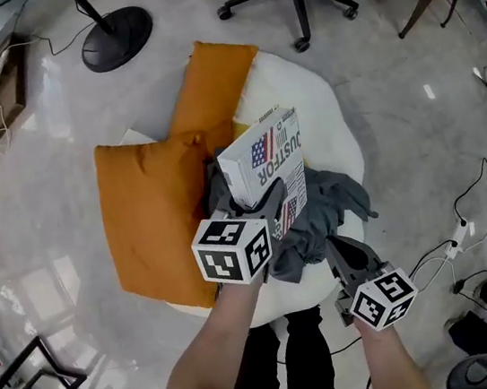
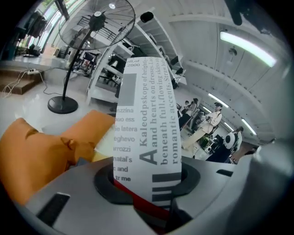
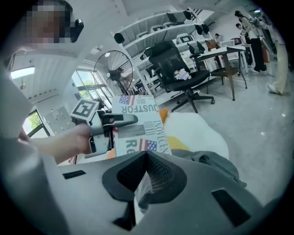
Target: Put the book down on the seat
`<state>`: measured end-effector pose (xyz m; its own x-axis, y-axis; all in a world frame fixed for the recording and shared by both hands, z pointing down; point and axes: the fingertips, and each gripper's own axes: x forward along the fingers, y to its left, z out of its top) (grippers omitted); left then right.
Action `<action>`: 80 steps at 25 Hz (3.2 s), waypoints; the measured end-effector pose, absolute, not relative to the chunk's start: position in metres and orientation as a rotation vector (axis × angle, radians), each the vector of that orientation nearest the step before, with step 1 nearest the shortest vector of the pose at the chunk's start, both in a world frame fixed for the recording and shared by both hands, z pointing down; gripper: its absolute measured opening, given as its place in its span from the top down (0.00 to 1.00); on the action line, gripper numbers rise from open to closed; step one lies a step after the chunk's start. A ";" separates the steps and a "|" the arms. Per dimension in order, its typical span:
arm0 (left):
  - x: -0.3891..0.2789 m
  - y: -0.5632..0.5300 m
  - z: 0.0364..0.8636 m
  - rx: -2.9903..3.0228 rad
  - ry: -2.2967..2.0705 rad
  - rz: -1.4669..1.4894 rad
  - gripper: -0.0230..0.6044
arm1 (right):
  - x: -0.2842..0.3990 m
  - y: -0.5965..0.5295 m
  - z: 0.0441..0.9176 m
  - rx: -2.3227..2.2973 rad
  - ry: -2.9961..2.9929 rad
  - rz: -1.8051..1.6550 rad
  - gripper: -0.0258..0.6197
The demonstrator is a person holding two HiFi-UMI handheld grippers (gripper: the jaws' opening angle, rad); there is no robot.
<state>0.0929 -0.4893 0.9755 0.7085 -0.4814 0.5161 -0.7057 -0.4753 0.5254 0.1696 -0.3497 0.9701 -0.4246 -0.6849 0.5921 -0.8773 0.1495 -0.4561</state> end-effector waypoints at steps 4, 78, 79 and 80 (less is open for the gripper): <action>0.122 -0.521 1.012 2.079 -0.864 0.330 0.71 | 0.169 -0.348 0.989 1.502 -2.168 1.164 0.94; -0.066 -0.081 0.387 2.741 -1.144 0.412 0.92 | 0.080 -0.046 0.415 1.551 -2.603 0.522 0.94; -0.069 -0.084 0.382 2.758 -1.152 0.395 0.92 | 0.071 -0.050 0.407 1.544 -2.616 0.497 0.94; -0.073 -0.087 0.377 2.762 -1.174 0.365 0.92 | 0.064 -0.053 0.401 1.537 -2.628 0.478 0.94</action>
<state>-0.0728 -0.0873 0.3768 0.6703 -0.6929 0.2658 -0.7214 -0.6923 0.0146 0.0636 -0.0533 0.4008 -0.5010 -0.8407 0.2054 -0.8592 0.4547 -0.2347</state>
